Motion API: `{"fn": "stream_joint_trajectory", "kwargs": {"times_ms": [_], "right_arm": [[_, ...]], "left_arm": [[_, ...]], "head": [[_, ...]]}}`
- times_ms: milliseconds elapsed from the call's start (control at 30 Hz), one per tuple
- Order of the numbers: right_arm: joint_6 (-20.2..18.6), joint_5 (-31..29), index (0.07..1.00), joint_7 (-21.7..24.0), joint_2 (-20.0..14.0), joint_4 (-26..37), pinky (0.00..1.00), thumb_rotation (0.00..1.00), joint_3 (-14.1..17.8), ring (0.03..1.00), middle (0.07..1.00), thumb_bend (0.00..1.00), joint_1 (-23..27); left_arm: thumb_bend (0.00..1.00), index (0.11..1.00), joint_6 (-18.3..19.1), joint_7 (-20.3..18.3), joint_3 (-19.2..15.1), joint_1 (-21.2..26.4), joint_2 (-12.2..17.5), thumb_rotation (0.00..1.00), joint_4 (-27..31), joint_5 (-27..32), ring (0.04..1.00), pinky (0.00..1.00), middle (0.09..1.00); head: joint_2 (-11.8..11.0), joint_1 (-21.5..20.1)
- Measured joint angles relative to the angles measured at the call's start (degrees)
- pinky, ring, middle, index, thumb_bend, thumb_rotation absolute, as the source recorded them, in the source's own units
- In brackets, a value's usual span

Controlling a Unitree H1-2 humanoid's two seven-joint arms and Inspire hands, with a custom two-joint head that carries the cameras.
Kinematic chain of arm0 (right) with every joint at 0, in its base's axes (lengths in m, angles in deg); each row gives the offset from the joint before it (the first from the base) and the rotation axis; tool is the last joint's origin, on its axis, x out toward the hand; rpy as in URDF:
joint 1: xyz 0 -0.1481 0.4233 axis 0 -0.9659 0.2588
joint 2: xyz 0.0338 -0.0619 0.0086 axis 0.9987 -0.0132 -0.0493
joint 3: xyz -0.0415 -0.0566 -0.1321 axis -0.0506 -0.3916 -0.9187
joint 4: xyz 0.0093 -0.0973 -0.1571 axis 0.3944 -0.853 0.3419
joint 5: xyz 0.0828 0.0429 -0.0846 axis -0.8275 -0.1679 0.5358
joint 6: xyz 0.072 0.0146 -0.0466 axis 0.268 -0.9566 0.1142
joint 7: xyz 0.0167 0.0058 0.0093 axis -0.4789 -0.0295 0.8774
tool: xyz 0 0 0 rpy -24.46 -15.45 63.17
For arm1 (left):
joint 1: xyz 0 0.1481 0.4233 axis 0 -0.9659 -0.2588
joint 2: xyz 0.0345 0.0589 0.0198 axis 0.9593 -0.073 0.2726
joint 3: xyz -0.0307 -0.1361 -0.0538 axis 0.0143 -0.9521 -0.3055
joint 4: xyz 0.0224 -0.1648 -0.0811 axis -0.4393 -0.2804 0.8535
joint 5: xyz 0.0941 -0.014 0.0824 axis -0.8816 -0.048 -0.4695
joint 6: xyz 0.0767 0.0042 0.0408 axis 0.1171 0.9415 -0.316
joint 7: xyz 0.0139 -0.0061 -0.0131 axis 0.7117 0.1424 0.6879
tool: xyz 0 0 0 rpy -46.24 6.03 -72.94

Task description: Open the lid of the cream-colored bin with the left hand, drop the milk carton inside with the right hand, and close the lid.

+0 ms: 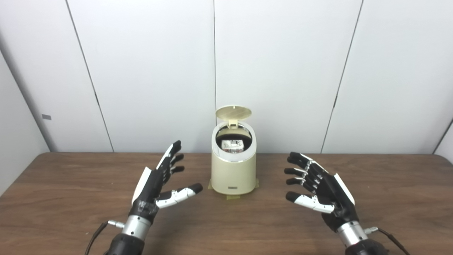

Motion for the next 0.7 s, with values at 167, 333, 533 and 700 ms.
{"fn": "stream_joint_trajectory", "kwargs": {"times_ms": [167,333,533,700], "right_arm": [[0.4,-0.6,0.802,-0.1,0.8,-0.7,0.61,0.28,0.1,0.746,0.824,0.76,-0.3],[1.0,0.8,0.800,-0.9,0.8,-0.6,0.60,0.30,-0.1,0.726,0.816,0.77,-0.5],[1.0,1.1,0.786,-1.2,0.9,-0.1,0.58,0.25,-0.3,0.710,0.822,0.73,-1.3],[1.0,1.0,0.785,-1.2,1.1,0.0,0.58,0.25,-0.5,0.699,0.820,0.72,-1.5]], "left_arm": [[1.00,1.000,4.2,-1.4,0.9,11.2,3.2,0.35,-0.7,-3.3,1.000,0.95,1.000],[1.00,1.000,5.5,-1.5,4.1,19.4,4.2,0.38,-4.2,-8.4,0.996,0.89,1.000],[1.00,1.000,7.3,-1.8,7.4,21.2,4.0,0.39,-8.6,-13.1,0.976,0.85,1.000],[1.00,0.977,7.4,-2.1,9.7,23.8,4.0,0.39,-10.2,-16.1,0.976,0.87,0.983]], "head": [[-0.1,-0.2],[-0.3,-0.6],[-0.3,-0.9],[-0.3,-0.8]]}}
